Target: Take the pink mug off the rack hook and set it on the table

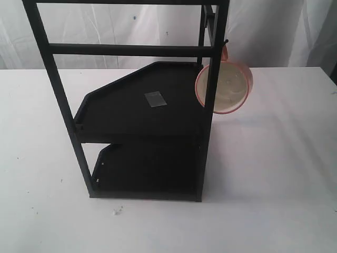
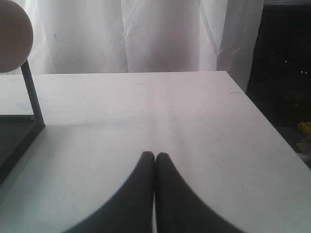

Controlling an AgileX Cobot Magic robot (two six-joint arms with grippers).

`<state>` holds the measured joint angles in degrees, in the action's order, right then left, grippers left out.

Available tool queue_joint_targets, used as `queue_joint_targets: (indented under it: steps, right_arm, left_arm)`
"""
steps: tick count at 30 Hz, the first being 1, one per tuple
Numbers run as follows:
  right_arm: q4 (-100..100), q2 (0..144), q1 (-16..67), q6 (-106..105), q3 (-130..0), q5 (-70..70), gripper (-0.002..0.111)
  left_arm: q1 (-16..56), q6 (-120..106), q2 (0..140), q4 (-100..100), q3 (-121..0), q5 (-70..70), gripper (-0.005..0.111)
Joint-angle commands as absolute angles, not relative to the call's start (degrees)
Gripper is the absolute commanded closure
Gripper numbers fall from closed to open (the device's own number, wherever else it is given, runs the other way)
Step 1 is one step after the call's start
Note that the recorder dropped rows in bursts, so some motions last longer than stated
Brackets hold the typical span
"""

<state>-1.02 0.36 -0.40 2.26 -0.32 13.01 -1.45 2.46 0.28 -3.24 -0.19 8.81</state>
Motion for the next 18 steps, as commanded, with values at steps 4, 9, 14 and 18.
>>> queue_joint_targets:
  steps: [4,9,14,18]
  right_arm:
    - [-0.83,0.0,-0.65,2.39,0.0,11.08,0.108]
    - [-2.31,0.0,-0.65,5.24,0.0,7.46,0.108]
    - [-6.69,0.0,-0.65,16.25,0.0,7.06,0.108]
    - [-6.84,0.0,-0.65,18.73,0.0,5.72,0.108]
  left_arm:
    - [-1.56,2.65,0.0,-3.12,0.0,8.6,0.107]
    - [-1.56,2.65,0.0,-3.12,0.0,8.6,0.107]
    - [-1.56,2.65,0.0,-3.12,0.0,8.6,0.107]
    - [-1.56,2.65,0.0,-3.12,0.0,8.6,0.107]
